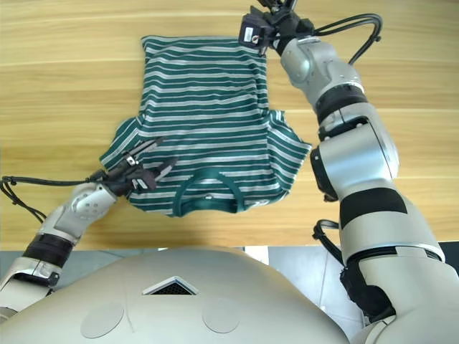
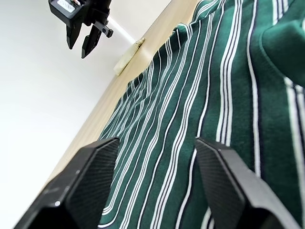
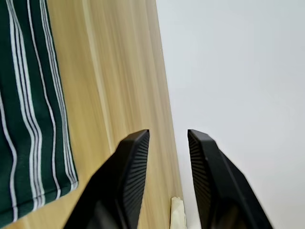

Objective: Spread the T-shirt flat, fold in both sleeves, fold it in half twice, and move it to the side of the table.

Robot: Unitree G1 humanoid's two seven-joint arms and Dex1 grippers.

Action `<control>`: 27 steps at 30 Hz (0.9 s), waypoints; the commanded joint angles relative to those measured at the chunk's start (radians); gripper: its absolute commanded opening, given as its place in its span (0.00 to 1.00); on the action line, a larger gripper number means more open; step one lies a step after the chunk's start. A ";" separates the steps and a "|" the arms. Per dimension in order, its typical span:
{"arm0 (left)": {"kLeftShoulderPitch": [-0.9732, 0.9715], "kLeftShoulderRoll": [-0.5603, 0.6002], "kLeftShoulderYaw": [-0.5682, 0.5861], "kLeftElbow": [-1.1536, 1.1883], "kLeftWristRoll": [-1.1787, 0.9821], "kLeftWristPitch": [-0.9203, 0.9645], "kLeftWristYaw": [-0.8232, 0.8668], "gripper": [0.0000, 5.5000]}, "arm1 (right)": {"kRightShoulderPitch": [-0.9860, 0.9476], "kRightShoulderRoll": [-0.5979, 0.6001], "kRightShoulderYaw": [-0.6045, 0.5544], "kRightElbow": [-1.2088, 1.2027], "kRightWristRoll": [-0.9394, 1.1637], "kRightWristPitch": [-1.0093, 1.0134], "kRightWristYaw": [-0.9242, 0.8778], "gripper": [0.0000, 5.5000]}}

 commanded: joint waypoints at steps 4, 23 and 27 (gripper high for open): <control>0.013 0.002 -0.007 0.023 0.045 0.038 -0.005 0.54 | 0.043 0.034 0.027 0.061 0.005 0.090 0.035 0.27; 0.018 0.006 -0.048 0.111 0.030 0.035 -0.024 0.54 | 0.111 0.059 -0.041 0.084 0.096 0.246 0.094 0.27; 0.012 -0.003 -0.063 0.138 0.025 0.041 -0.029 0.54 | 0.088 0.053 -0.055 0.088 0.102 0.296 0.085 0.27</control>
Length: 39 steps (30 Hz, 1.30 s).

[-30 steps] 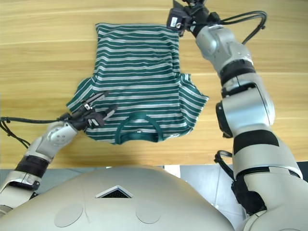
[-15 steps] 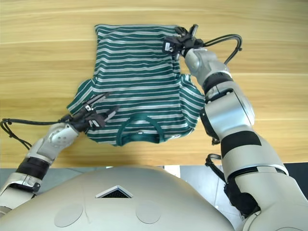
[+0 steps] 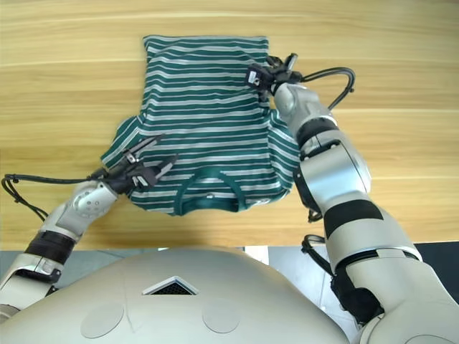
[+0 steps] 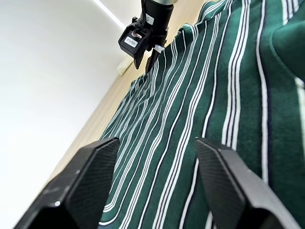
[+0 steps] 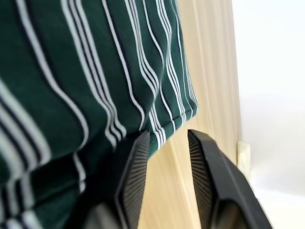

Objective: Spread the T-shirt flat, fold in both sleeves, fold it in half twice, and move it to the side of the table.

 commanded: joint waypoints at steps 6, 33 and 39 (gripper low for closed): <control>0.045 0.003 -0.052 0.107 0.042 0.046 -0.046 0.54 | -0.059 -0.011 -0.027 0.015 0.004 0.072 -0.021 0.27; 0.175 0.179 0.621 -0.197 -0.118 0.107 0.153 0.54 | 1.325 -0.677 -0.627 -1.432 0.422 -0.454 0.212 0.27; 0.082 0.169 0.471 -0.091 0.071 0.250 0.092 0.54 | 1.420 -0.611 -0.613 -1.448 0.320 -0.368 0.269 0.27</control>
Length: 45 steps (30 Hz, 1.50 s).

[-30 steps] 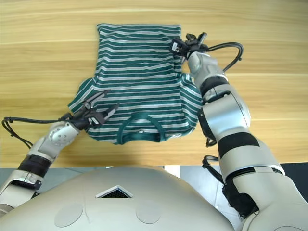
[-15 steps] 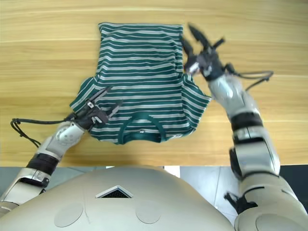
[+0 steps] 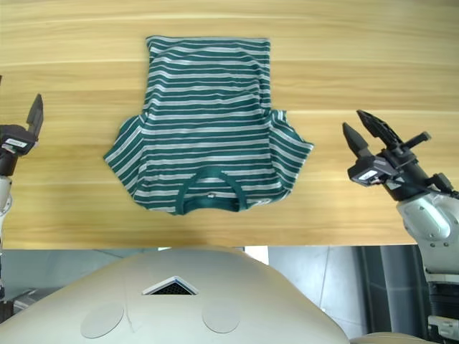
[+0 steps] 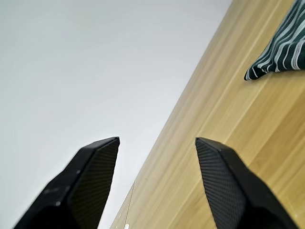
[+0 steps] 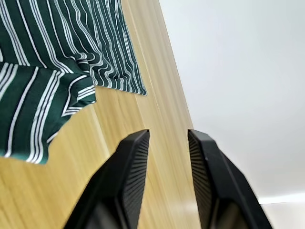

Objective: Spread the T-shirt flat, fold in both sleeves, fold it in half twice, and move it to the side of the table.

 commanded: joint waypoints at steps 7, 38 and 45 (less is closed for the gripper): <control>0.207 0.068 -0.109 -0.152 0.289 0.291 -0.167 0.54 | -0.252 0.071 0.190 0.166 -0.091 0.022 0.090 0.27; 0.087 0.049 -0.397 -0.056 0.284 0.262 -0.261 0.50 | -0.328 0.027 0.183 0.229 -0.052 -0.094 0.137 0.27; 0.087 0.051 -0.450 -0.090 0.250 0.225 -0.287 0.30 | -0.325 0.029 0.179 0.226 -0.048 -0.095 0.134 0.27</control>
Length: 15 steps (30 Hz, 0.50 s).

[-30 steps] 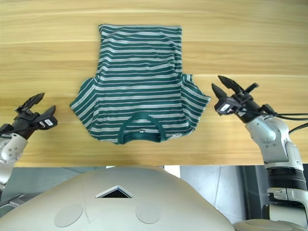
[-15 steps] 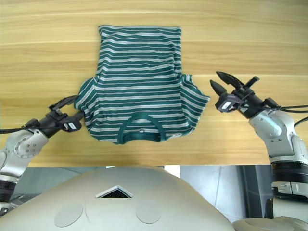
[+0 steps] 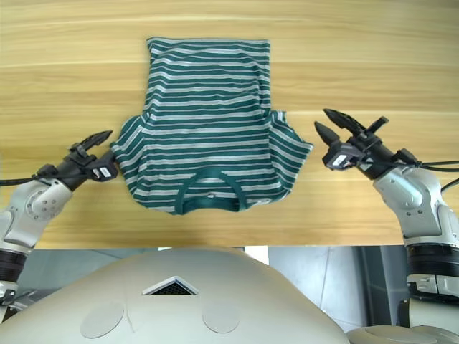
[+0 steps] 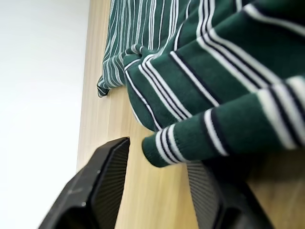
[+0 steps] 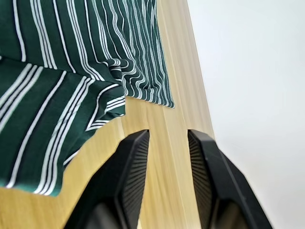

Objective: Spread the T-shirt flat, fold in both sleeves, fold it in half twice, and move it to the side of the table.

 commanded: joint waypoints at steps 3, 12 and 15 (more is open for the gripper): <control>0.069 0.010 -0.082 0.013 0.022 0.019 -0.086 0.22 | 0.002 -0.003 -0.016 -0.005 0.014 -0.001 0.004 0.27; 0.086 0.008 -0.061 -0.007 0.003 0.060 -0.060 0.03 | 0.014 -0.001 -0.020 -0.009 0.021 -0.007 0.004 0.27; 0.094 -0.007 -0.048 -0.028 -0.015 0.047 -0.035 0.00 | 0.013 -0.002 -0.021 -0.009 0.024 -0.006 0.006 0.27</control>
